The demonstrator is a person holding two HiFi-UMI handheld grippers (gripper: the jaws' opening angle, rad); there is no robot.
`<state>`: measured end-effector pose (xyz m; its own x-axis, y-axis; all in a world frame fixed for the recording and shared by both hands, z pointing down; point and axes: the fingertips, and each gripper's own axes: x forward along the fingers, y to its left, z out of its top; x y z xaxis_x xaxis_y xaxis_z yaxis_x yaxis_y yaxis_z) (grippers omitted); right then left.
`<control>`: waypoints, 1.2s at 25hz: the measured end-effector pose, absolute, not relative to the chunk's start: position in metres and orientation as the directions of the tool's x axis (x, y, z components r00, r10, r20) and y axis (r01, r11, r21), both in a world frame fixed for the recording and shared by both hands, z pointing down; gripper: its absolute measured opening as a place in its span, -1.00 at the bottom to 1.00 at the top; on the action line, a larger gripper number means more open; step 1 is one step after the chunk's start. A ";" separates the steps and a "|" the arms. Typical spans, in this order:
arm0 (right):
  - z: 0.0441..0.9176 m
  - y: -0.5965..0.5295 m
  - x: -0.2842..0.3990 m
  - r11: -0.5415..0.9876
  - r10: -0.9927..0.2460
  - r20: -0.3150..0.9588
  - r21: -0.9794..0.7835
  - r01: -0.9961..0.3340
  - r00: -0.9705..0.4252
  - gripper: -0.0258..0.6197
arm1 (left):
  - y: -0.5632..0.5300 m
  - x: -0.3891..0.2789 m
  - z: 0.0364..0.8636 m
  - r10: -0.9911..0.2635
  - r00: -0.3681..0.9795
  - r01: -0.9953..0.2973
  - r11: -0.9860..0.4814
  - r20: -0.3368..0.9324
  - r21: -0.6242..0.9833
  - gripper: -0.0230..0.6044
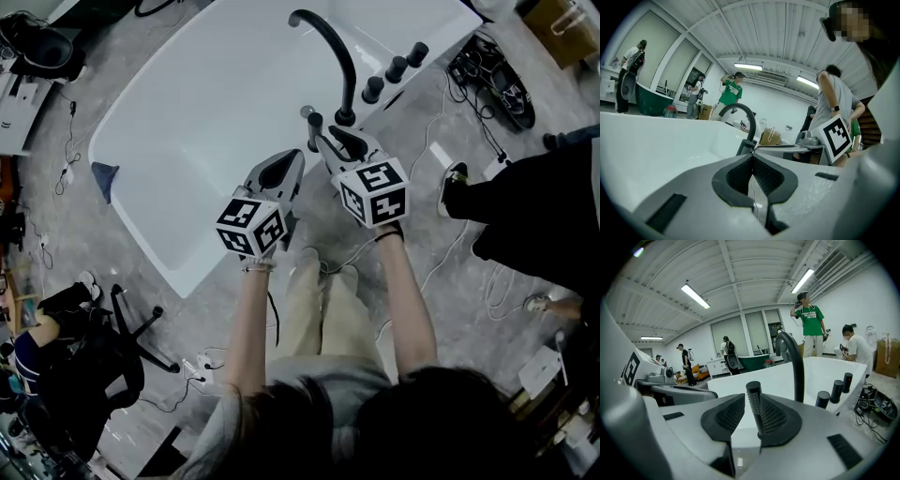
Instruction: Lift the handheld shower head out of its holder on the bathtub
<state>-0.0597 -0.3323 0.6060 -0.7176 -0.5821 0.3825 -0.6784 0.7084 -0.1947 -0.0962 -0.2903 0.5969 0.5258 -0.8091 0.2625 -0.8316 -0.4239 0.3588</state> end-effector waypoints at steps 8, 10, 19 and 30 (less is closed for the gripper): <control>0.643 -0.366 -0.065 0.705 -0.565 0.402 -0.218 -0.675 -0.721 -0.53 | -0.317 -0.101 0.626 -0.798 0.526 -0.836 -0.421 0.295 0.350 -0.91; 0.650 -0.368 -0.068 0.708 -0.558 0.406 -0.223 -0.670 -0.724 -0.51 | -0.318 -0.102 0.632 -0.797 0.524 -0.838 -0.419 0.300 0.349 -0.91; 0.672 -0.372 -0.079 0.724 -0.533 0.409 -0.232 -0.650 -0.740 -0.42 | -0.321 -0.104 0.653 -0.801 0.517 -0.842 -0.412 0.302 0.348 -0.91; 0.692 -0.389 -0.095 0.721 -0.546 0.408 -0.217 -0.658 -0.732 -0.42 | -0.335 -0.119 0.672 -0.814 0.497 -0.850 -0.388 0.299 0.357 -0.91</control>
